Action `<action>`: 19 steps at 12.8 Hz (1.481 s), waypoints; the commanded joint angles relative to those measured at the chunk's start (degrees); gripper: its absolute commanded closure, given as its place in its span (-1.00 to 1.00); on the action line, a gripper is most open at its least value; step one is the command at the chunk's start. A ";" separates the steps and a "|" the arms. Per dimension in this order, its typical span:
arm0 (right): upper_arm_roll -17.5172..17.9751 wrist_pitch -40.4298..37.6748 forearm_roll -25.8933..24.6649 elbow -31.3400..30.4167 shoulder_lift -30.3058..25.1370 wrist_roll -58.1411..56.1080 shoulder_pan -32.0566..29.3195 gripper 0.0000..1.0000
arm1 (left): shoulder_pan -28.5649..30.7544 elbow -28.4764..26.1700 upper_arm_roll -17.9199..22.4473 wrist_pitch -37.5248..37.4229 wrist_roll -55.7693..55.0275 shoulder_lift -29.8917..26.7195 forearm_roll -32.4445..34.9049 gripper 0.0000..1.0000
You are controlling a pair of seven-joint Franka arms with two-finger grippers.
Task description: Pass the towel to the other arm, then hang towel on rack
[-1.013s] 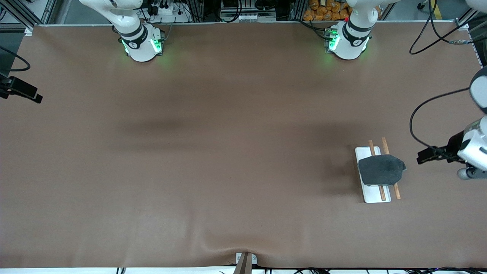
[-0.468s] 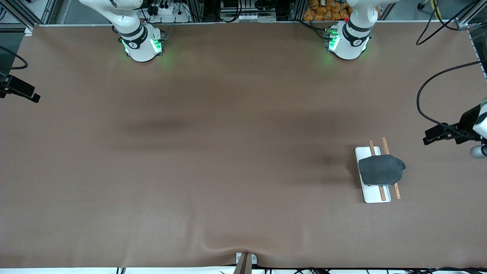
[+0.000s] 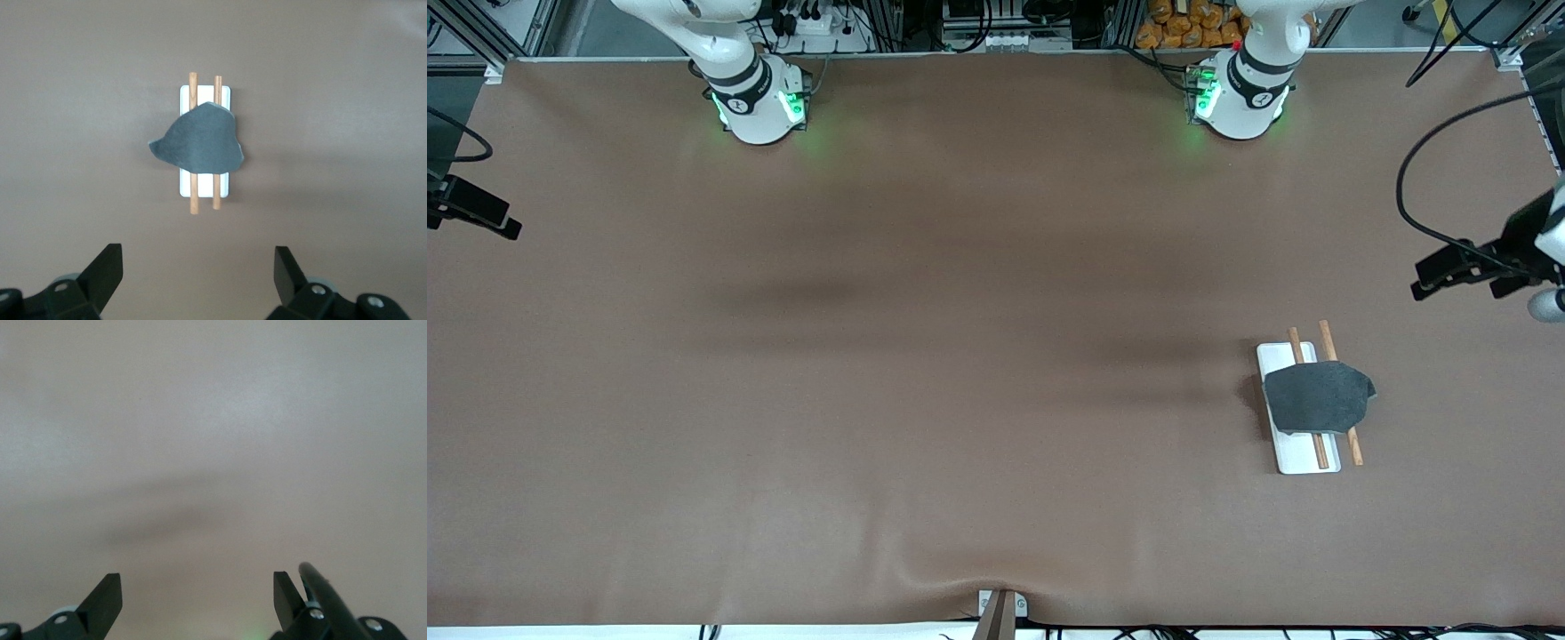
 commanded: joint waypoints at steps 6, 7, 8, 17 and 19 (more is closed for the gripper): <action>0.39 -0.81 0.21 0.54 -0.40 0.68 -0.50 -1.00 | -8.01 -1.07 5.14 -6.57 -5.18 -3.82 -1.00 -1.00; 0.39 -0.81 0.21 0.54 -0.49 0.68 -0.59 -1.00 | -8.02 -1.07 4.71 -7.36 -6.15 -4.00 -0.91 -1.00; 0.30 -0.81 0.21 0.72 -0.49 0.68 -0.67 -1.00 | -8.02 -1.16 4.53 -7.89 -6.25 -4.35 -0.91 -1.00; 0.30 -0.81 0.21 0.89 -0.40 0.68 -0.59 -1.00 | -7.84 -0.72 4.97 -10.62 -5.28 -6.20 0.05 -1.00; 0.39 -0.81 0.21 0.89 -0.40 0.68 -0.59 -1.00 | -7.84 -0.02 5.05 -10.79 -5.20 -6.28 1.45 -1.00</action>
